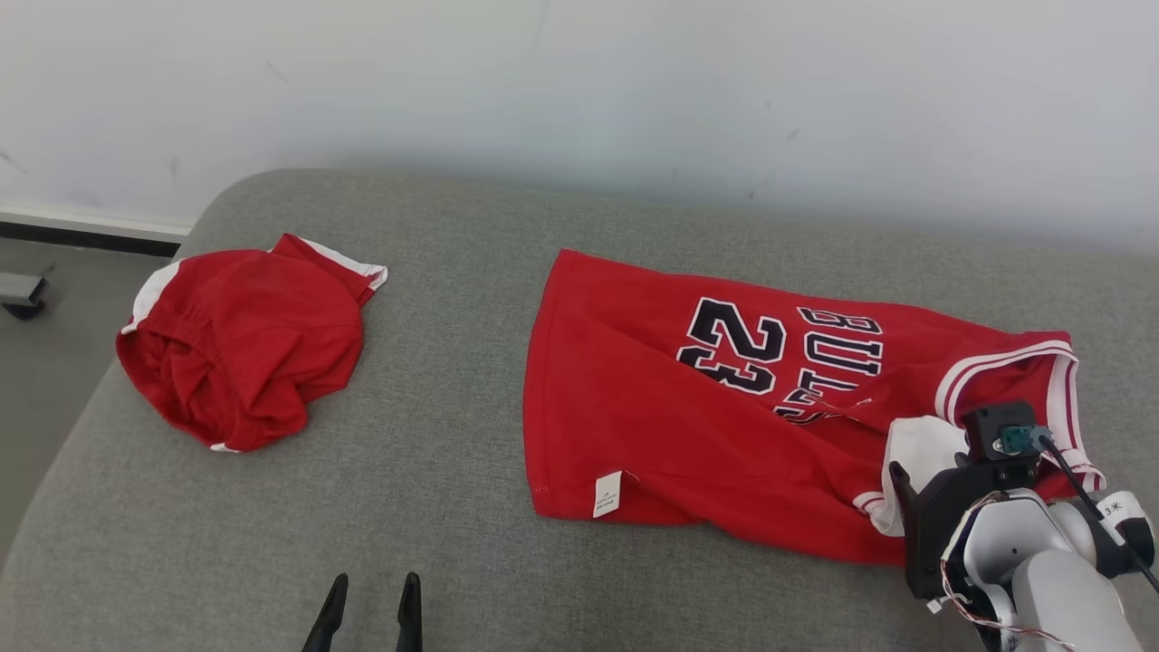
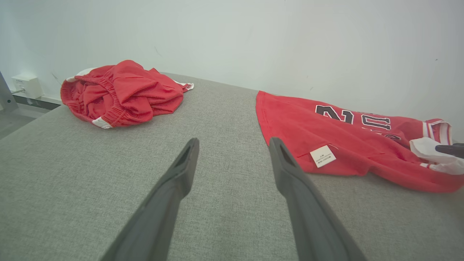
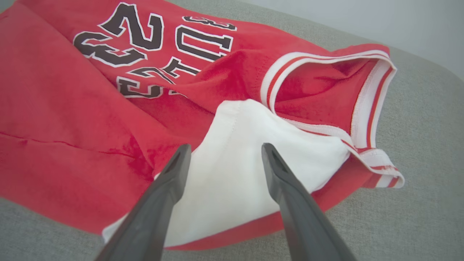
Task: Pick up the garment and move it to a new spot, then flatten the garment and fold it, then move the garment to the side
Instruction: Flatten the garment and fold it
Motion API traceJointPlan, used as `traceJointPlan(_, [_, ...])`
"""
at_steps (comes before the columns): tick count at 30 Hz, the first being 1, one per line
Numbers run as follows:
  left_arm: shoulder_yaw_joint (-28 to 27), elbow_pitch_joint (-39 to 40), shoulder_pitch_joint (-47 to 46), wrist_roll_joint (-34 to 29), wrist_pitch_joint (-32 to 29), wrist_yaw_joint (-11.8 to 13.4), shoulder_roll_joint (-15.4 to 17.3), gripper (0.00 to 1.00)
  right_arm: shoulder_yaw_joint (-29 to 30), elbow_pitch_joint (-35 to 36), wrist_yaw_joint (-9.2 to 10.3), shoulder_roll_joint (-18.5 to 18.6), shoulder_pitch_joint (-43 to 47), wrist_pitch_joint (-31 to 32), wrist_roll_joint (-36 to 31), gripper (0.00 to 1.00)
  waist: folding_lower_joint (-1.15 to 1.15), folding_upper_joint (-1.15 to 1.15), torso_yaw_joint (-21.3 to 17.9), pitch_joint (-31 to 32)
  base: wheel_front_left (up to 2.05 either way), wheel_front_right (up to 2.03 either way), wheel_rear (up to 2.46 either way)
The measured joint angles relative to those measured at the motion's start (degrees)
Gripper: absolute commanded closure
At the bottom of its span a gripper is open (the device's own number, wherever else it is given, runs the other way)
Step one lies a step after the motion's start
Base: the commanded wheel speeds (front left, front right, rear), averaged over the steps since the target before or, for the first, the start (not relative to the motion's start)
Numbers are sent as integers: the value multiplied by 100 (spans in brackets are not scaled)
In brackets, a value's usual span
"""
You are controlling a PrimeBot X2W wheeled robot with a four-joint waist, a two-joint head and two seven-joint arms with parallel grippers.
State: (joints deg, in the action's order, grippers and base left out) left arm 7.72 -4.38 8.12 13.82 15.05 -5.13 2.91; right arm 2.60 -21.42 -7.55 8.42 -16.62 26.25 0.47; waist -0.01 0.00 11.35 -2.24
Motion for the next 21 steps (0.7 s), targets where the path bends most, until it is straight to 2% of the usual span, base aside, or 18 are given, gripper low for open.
traceJointPlan(10, [47,-11,-1,48,0,5,0,0,109,-572,0,-53,-257,53,-316,0,1,1,224,-93,0,0,0])
traceJointPlan(19, [68,-11,-17,91,0,9,0,0,308,-738,0,-25,-283,96,-660,0,1,1,227,-153,0,0,0])
traceJointPlan(20, [67,-12,-18,91,0,9,0,0,346,-743,0,-25,-280,94,-680,2,1,1,221,-153,0,0,0])
traceJointPlan(21, [67,-13,-18,91,0,9,0,0,393,-743,0,-31,-278,90,-717,15,1,1,215,-154,0,0,0])
